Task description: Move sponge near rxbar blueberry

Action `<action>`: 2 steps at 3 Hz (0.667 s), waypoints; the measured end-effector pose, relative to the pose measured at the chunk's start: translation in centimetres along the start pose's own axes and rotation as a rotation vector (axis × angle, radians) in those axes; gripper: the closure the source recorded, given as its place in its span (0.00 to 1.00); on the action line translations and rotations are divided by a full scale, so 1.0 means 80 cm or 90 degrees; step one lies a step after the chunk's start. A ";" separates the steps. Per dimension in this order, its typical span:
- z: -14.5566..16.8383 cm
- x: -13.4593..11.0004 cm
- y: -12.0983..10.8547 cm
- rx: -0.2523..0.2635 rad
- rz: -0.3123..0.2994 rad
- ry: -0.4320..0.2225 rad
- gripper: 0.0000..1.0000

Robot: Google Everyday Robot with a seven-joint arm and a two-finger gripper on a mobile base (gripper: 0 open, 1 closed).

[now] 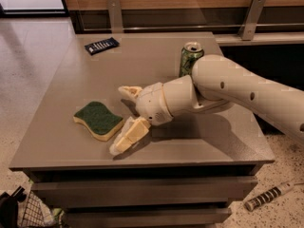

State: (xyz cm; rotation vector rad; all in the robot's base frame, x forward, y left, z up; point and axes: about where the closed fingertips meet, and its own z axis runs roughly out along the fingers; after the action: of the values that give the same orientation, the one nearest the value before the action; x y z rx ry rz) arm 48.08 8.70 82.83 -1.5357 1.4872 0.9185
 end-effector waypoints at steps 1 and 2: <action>0.024 -0.009 0.018 -0.016 -0.009 -0.015 0.00; 0.045 -0.009 0.031 -0.026 -0.026 -0.037 0.25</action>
Offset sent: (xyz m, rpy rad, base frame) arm -0.0300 0.0461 -0.0207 0.0903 -0.0332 0.0734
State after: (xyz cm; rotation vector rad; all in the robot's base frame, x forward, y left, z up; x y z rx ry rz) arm 45.69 12.29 81.80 -1.5508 1.3993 0.9673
